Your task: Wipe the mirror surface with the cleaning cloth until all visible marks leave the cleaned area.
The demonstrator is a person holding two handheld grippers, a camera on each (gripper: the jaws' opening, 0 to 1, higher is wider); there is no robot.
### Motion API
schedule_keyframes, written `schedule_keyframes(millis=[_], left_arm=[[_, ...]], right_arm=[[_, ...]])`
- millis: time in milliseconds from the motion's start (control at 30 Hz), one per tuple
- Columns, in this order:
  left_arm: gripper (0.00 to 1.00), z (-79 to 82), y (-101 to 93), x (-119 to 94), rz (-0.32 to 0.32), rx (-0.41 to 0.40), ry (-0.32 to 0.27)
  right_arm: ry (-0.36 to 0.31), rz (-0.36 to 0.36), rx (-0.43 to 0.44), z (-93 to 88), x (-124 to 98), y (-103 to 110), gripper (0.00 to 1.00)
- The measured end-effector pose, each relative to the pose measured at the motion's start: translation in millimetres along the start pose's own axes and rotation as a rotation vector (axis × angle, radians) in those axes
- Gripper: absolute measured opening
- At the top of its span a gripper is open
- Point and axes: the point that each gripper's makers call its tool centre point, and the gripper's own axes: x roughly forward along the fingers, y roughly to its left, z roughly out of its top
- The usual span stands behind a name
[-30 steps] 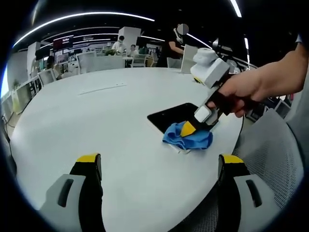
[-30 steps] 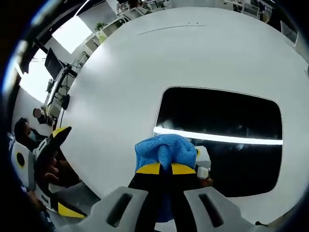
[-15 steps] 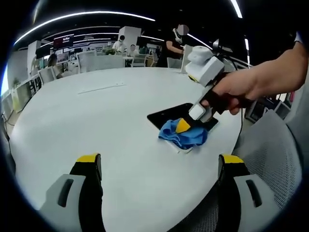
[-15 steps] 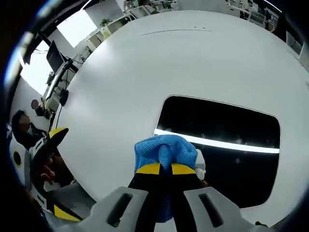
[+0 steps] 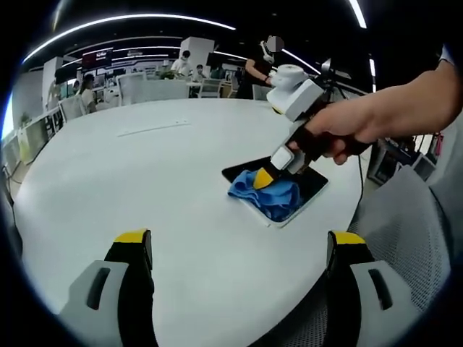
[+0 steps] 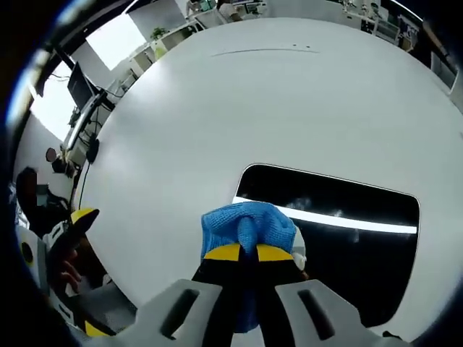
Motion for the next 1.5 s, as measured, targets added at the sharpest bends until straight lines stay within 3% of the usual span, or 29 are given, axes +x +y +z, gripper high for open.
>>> schedule_keyframes(millis=[400, 700, 1500], left_arm=[[0.99, -2.7, -0.3, 1.3, -0.002, 0.024, 0.010], [0.97, 1.7, -4.2, 2.2, -0.019, 0.056, -0.016], [0.99, -3.3, -0.6, 3.3, -0.006, 0.037, 0.012]], right_arm=[[0.001, 0.008, 0.040, 32.4, 11.4, -12.6, 0.00], [0.000, -0.003, 0.016, 44.4, 15.6, -15.6, 0.00], [0.000, 0.003, 0.015, 45.3, 11.9, -24.0, 0.00]])
